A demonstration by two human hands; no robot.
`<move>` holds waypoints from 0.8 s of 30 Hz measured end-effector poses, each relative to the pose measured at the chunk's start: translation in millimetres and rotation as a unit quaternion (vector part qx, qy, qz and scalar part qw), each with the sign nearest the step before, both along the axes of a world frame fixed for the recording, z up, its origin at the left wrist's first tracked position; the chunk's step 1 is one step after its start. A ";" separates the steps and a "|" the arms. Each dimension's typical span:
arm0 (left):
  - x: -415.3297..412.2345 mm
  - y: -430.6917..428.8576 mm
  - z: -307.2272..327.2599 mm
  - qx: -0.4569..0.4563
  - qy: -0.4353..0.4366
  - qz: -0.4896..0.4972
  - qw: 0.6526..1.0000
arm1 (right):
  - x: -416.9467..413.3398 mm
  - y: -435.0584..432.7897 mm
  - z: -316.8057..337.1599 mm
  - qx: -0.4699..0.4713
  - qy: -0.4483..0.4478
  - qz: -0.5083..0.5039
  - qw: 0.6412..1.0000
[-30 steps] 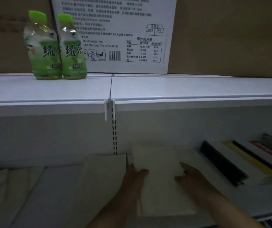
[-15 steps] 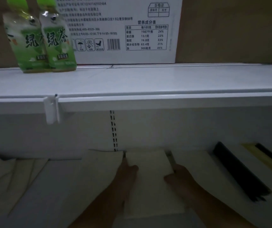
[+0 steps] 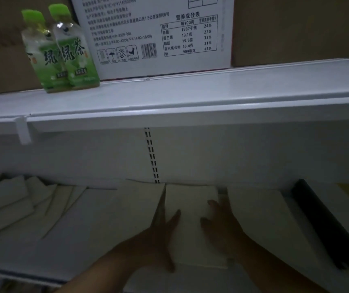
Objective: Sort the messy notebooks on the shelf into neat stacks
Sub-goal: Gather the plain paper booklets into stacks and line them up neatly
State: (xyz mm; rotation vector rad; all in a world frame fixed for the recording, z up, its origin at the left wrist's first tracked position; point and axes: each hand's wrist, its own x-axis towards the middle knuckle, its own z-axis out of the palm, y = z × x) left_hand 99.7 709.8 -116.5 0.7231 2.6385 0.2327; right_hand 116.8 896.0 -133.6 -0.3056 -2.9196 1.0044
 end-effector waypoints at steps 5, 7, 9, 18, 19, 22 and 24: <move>-3.1 6.4 15.9 -0.004 0.013 0.072 0.997 | -4.1 -16.2 -6.7 0.066 0.009 -0.010 0.998; -4.0 7.7 11.4 -0.016 0.010 0.081 0.996 | -3.4 -19.4 -10.9 0.065 0.021 -0.025 0.997; -5.0 8.1 8.0 -0.012 0.012 0.096 0.995 | -4.7 -19.9 -12.5 0.059 0.023 -0.033 0.997; 33.0 -3.9 38.8 0.071 0.036 0.001 0.997 | -2.2 -19.9 -10.4 0.114 -0.002 -0.028 0.993; 28.6 -14.9 44.5 0.063 0.041 -0.006 0.997 | -3.0 -17.2 -13.7 0.140 -0.003 -0.005 0.990; 5.0 -69.7 59.0 0.007 0.064 0.013 0.998 | -31.7 9.5 -51.6 0.330 -0.026 0.035 0.943; -13.3 -120.6 65.0 -0.024 0.076 0.056 0.995 | -41.6 11.0 -41.7 0.404 -0.024 0.078 0.911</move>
